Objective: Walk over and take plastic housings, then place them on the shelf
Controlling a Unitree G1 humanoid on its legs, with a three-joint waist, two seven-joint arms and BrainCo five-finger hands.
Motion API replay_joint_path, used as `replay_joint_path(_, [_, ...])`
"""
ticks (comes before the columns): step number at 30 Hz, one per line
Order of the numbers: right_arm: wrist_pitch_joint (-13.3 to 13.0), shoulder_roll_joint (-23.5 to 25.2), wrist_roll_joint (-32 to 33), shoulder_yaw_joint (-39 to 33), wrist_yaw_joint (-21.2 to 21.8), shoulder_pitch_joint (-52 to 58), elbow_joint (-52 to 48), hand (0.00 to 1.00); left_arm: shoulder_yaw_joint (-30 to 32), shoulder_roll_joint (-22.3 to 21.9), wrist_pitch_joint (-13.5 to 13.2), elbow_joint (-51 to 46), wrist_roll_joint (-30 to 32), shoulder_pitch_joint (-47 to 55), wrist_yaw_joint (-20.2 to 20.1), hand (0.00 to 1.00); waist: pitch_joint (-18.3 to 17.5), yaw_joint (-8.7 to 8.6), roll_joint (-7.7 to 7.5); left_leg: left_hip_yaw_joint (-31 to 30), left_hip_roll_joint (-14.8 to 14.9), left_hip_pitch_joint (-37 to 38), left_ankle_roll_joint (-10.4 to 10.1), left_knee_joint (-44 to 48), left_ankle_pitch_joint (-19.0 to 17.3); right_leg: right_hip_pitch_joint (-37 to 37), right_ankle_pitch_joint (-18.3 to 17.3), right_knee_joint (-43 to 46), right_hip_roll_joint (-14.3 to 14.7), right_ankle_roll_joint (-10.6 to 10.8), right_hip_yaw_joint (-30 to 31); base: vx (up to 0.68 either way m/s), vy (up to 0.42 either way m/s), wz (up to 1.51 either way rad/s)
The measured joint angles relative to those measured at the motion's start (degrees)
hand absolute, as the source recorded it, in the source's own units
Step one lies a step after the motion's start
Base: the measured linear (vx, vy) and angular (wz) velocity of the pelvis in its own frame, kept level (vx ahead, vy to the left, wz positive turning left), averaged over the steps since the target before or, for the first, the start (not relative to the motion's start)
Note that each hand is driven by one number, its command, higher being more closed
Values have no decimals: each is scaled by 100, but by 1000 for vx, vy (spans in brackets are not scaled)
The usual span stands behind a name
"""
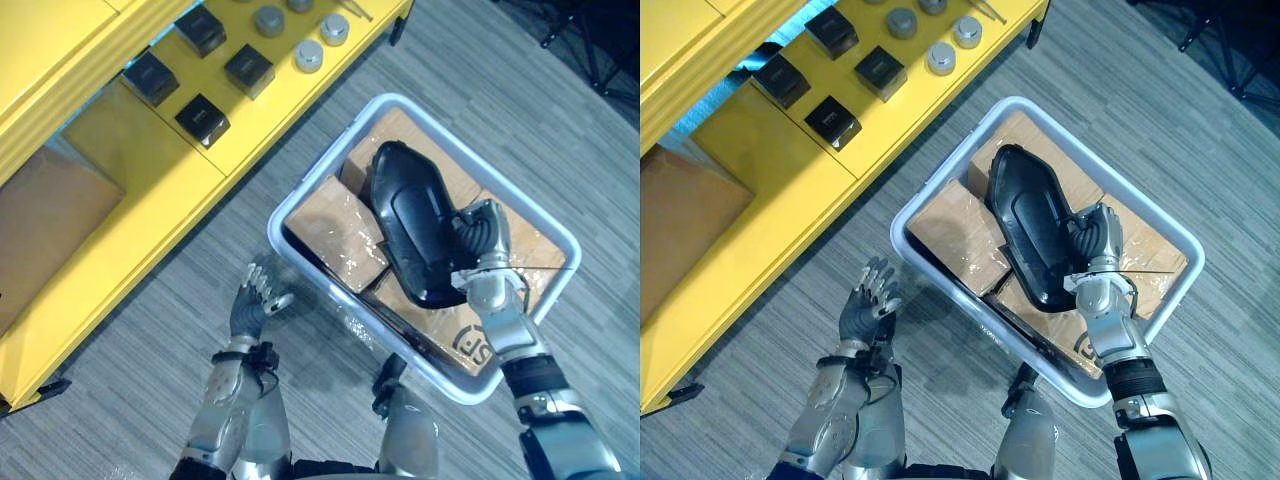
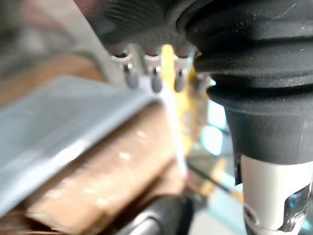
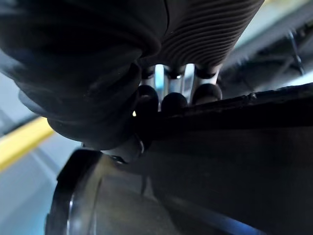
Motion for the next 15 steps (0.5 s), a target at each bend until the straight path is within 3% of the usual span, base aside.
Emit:
replay_joint_path(3, [-33,6,-87,-1,-28,-8,-224,100,0,47,171,-140,398,-599,73,0,-10,-74,-17,170,2,224,18,-165,67,30,43,-33,-6,8,140,-35,-3,-19])
replay_joint_path(7, [-208,6,-229,-12,-27,-68,-274,100,-46,46,604,18,353,-1246,31,0,-44,-248,-44,351,4,326,16,-200,76,12,125,-132,-1,21,305,-25,-1,-22])
replay_joint_path(9, [-254,5,-245,-11,-27,-201,-274,100,-139,100,962,738,19,-1834,-34,0,-60,-359,-72,520,16,447,13,-274,85,-5,213,-227,19,30,459,-7,0,-28])
replay_joint_path(15, [-586,0,-246,19,-29,-752,-270,100,-624,141,1545,2761,-406,-3175,-151,0,-94,-692,-126,752,42,516,13,-270,85,-122,314,-284,50,29,716,4,-5,-20])
